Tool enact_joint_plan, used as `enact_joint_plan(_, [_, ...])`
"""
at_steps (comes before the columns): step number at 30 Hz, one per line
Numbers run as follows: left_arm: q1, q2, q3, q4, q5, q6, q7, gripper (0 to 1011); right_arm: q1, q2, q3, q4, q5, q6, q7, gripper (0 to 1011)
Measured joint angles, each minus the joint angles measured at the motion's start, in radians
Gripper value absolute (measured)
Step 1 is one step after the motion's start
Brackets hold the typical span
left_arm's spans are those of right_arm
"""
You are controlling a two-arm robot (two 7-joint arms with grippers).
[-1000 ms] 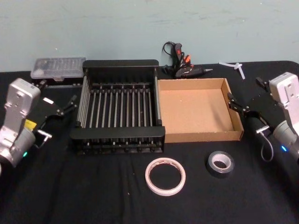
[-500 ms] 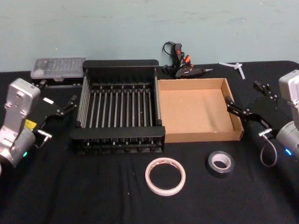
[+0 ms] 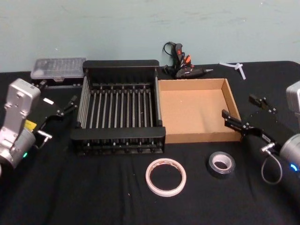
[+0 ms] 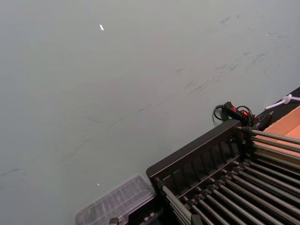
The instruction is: Pick up the white tape and place it into the black box , Pick up the silver tape and place it into the brown box.
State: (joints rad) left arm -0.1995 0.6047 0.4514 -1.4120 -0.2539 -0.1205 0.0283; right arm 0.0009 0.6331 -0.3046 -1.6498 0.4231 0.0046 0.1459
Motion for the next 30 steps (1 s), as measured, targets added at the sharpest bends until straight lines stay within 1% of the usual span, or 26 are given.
enact_joint_plan(4, [0.0,0.0,0.0,0.0,0.0,0.0,0.0,1001,-0.032,0.004,0.011,-0.028,0.01,0.012,0.015,1002])
enact_joint_plan(7, [0.0,0.0,0.0,0.0,0.0,0.0,0.0,1001,-0.063,0.007,0.028,-0.055,0.026,0.026,0.03,1000])
enact_joint_plan(11, [0.0,0.0,0.0,0.0,0.0,0.0,0.0,1001,-0.088,0.011,0.044,-0.075,0.038,0.039,0.038,1000])
enact_joint_plan(18, [0.0,0.0,0.0,0.0,0.0,0.0,0.0,1001,-0.16,0.029,0.082,-0.127,0.052,0.063,0.057,1000])
enact_joint_plan(25, [0.0,0.0,0.0,0.0,0.0,0.0,0.0,1001,-0.208,0.037,0.106,-0.152,0.048,0.081,0.065,1000])
enact_joint_plan(30, [0.0,0.0,0.0,0.0,0.0,0.0,0.0,1001,-0.229,0.037,0.11,-0.156,0.033,0.106,0.069,1000])
